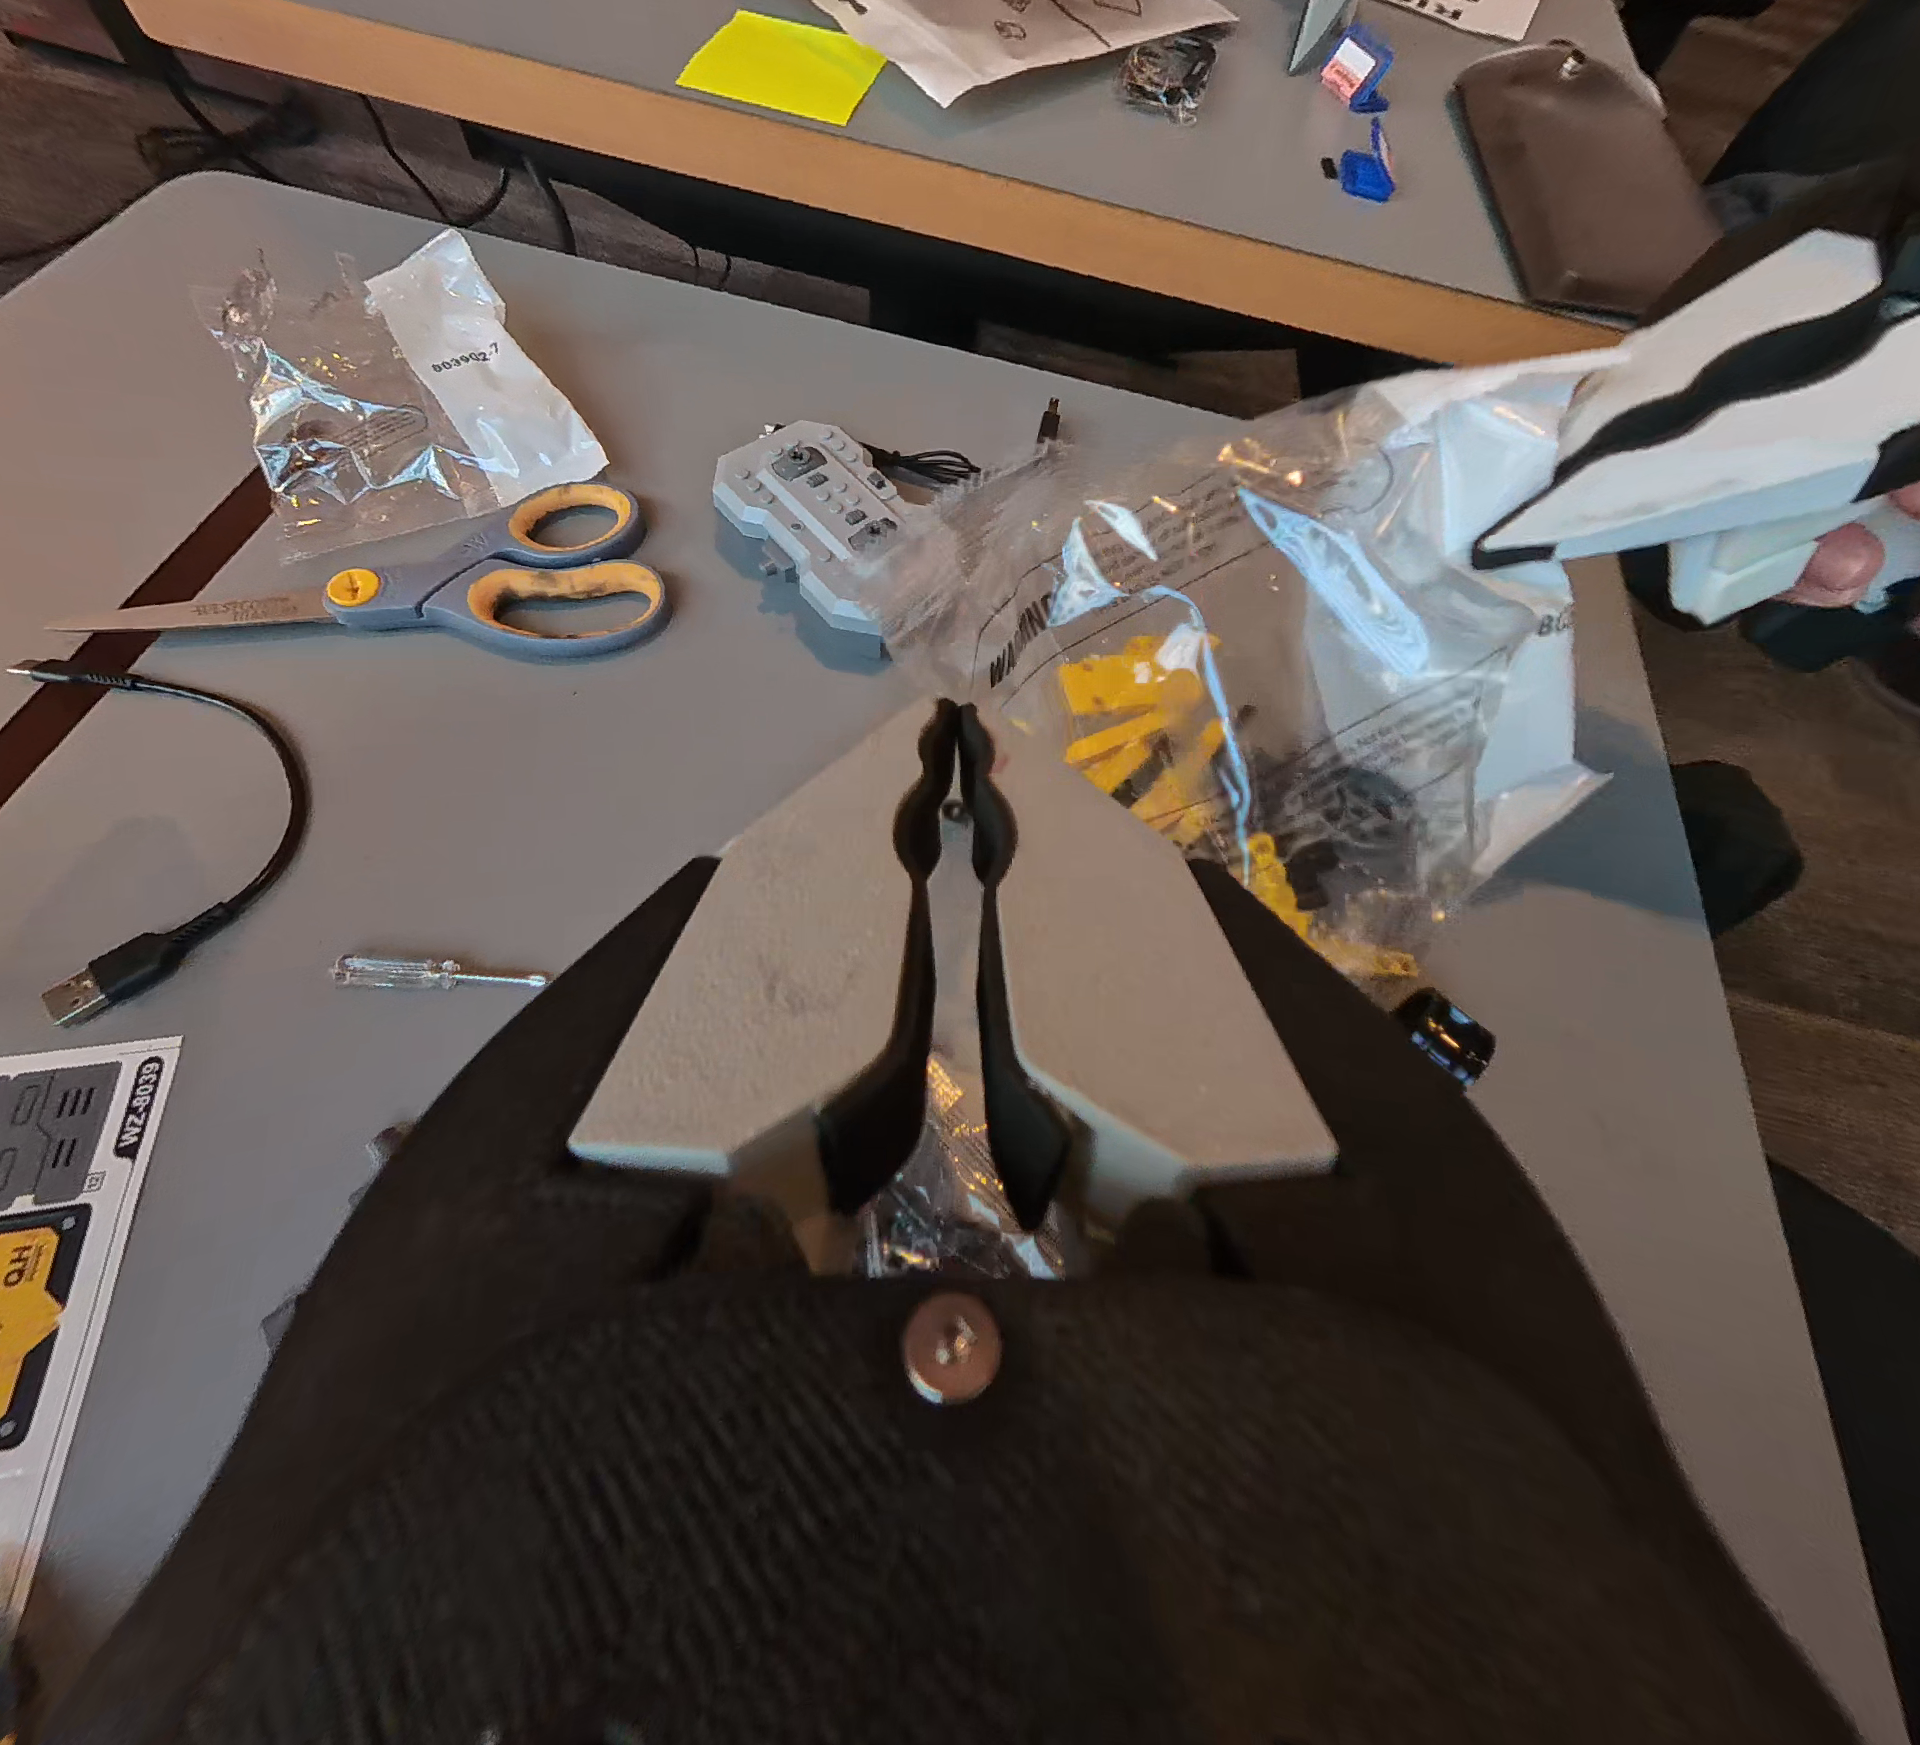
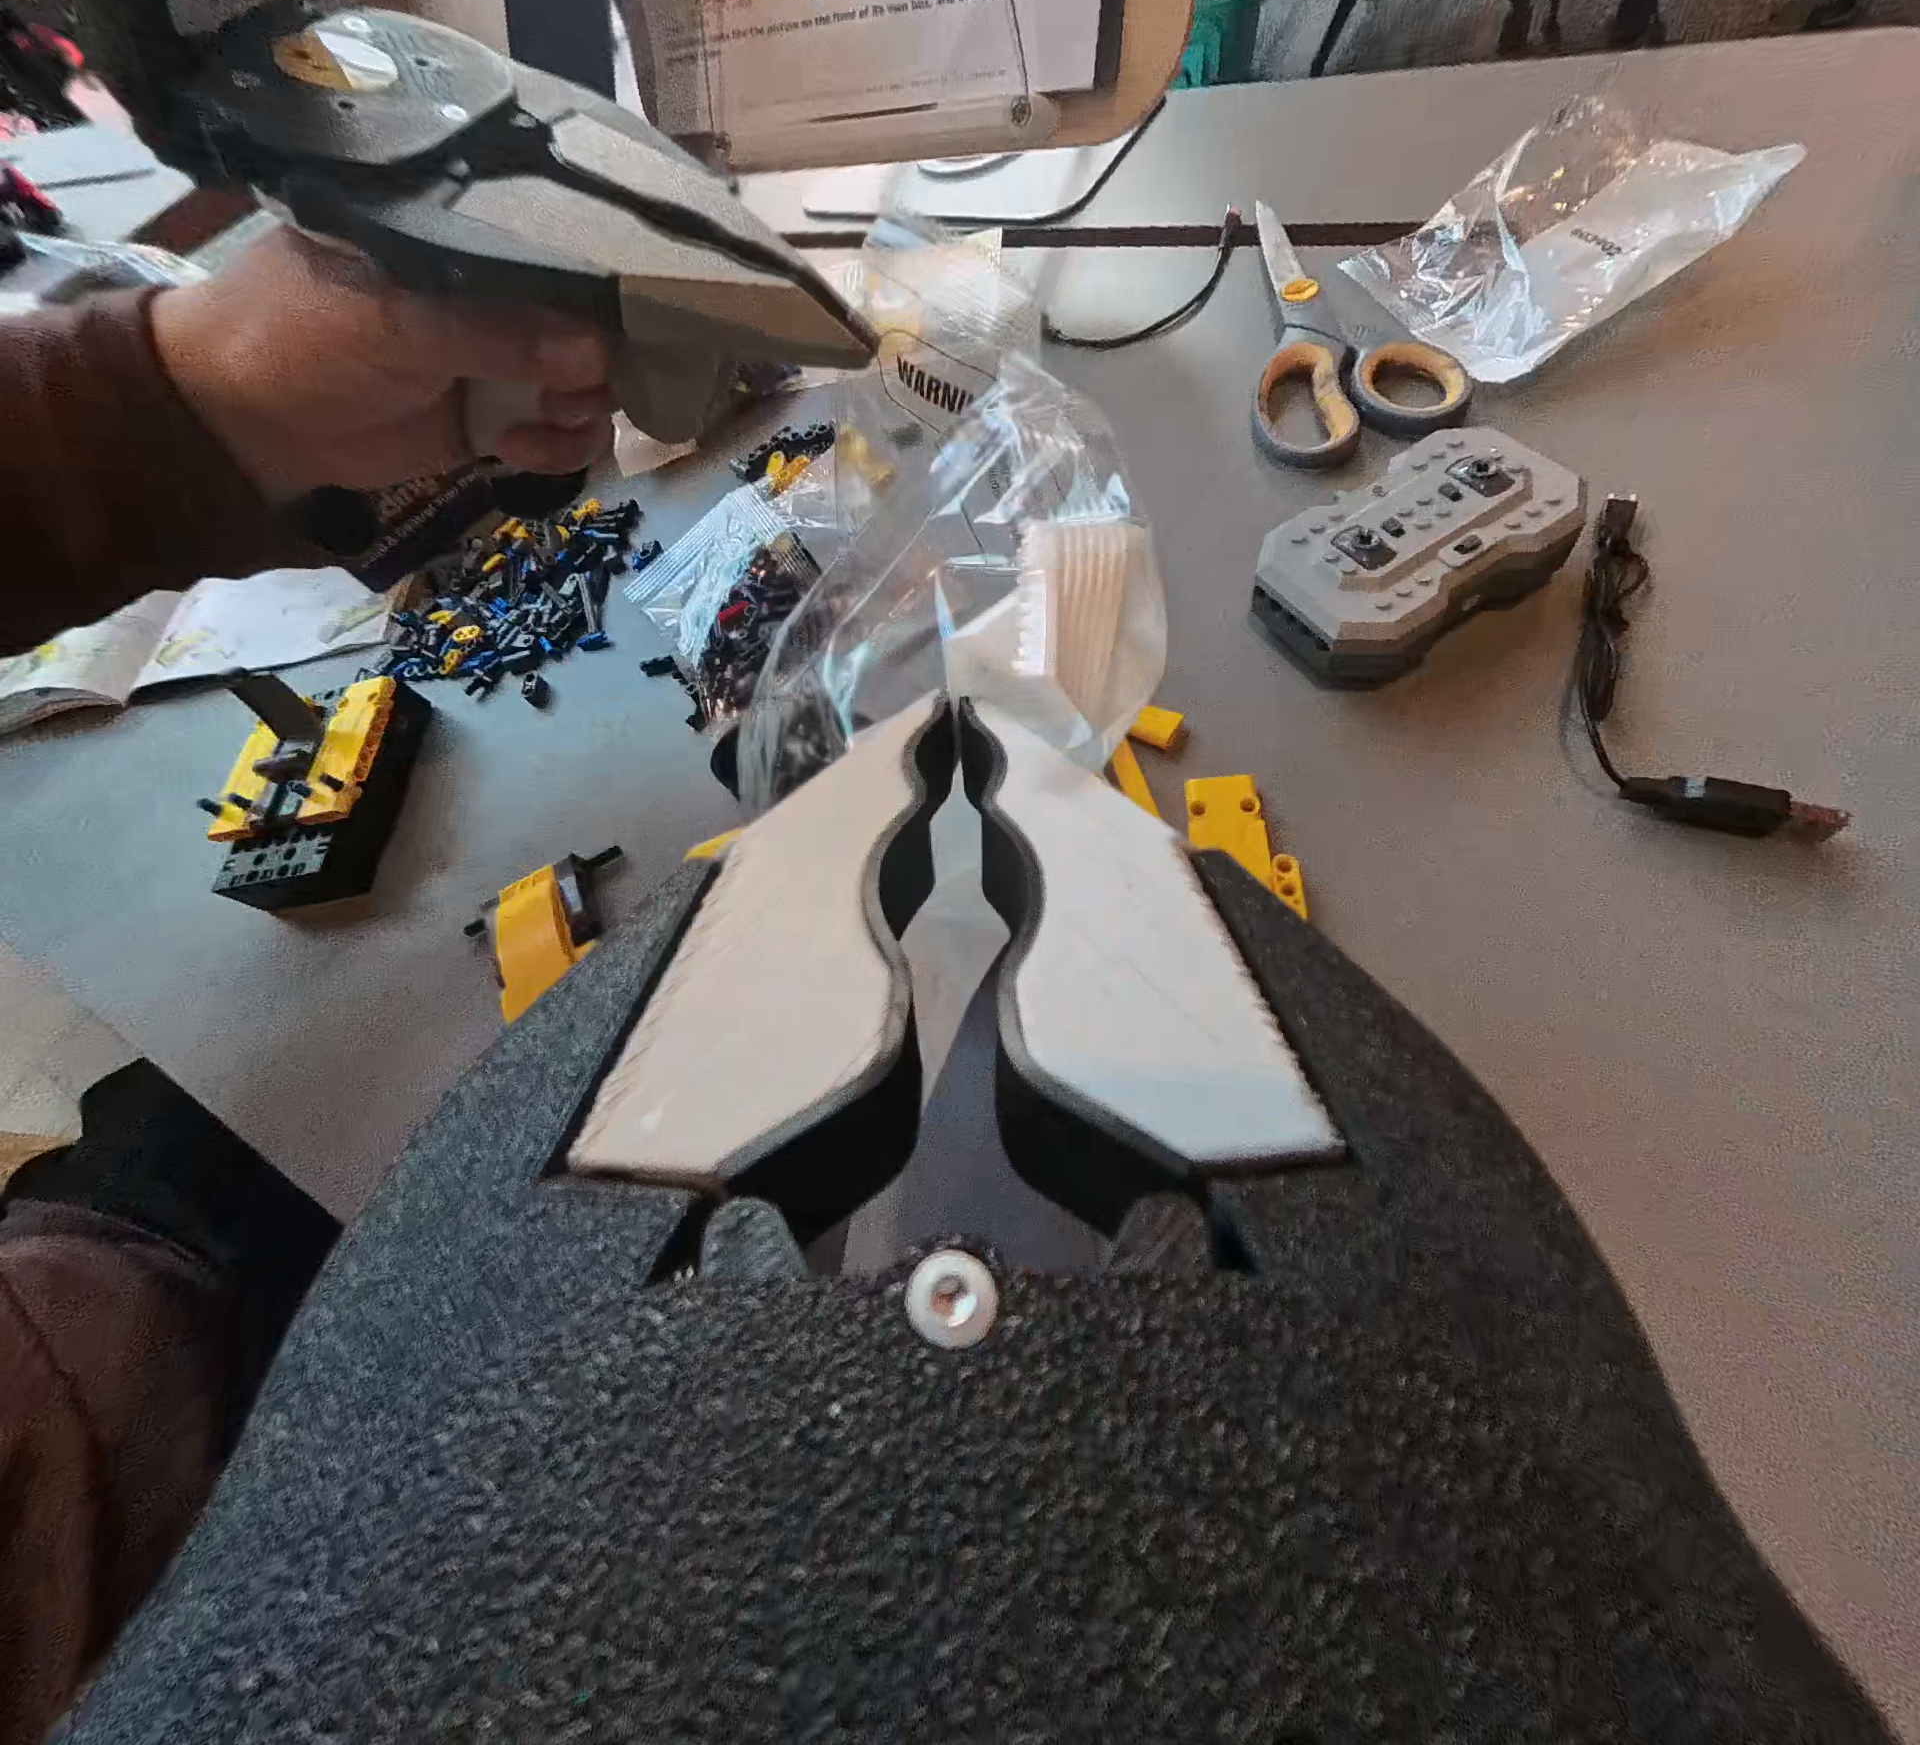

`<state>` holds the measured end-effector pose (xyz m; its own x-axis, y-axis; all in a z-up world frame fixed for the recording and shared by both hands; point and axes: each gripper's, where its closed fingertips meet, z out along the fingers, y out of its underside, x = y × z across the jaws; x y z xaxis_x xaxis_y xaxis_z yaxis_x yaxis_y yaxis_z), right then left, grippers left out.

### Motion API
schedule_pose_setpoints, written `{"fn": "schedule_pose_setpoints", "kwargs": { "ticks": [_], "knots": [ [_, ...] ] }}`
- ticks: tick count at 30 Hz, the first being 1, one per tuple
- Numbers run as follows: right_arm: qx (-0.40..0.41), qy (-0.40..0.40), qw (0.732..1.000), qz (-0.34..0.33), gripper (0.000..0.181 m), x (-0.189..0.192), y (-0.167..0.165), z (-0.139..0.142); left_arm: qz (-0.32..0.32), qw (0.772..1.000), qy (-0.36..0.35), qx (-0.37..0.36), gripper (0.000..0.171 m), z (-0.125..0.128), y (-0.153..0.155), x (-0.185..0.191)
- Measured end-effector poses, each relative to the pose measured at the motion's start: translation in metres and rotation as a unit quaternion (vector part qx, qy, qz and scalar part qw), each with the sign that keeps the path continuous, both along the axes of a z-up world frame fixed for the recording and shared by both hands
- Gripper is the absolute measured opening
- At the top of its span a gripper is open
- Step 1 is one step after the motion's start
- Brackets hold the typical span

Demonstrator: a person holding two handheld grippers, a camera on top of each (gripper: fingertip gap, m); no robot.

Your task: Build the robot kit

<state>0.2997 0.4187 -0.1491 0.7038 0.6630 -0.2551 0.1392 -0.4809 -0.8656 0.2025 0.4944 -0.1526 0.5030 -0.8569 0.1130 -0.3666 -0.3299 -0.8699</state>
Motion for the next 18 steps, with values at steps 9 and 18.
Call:
{"fn": "schedule_pose_setpoints", "kwargs": {
  "ticks": [9, 18],
  "knots": [
    [0.022, -0.063, 0.998, 0.017, 0.0, -0.016, 0.003, 0.016, 0.01, 1.0, -0.002, 0.007, 0.0, 0.009, -0.002, -0.008],
    [0.036, -0.12, 0.992, 0.023, 0.0, -0.017, 0.007, 0.025, 0.021, 1.0, -0.008, 0.007, 0.0, 0.012, -0.001, -0.018]
  ]
}}
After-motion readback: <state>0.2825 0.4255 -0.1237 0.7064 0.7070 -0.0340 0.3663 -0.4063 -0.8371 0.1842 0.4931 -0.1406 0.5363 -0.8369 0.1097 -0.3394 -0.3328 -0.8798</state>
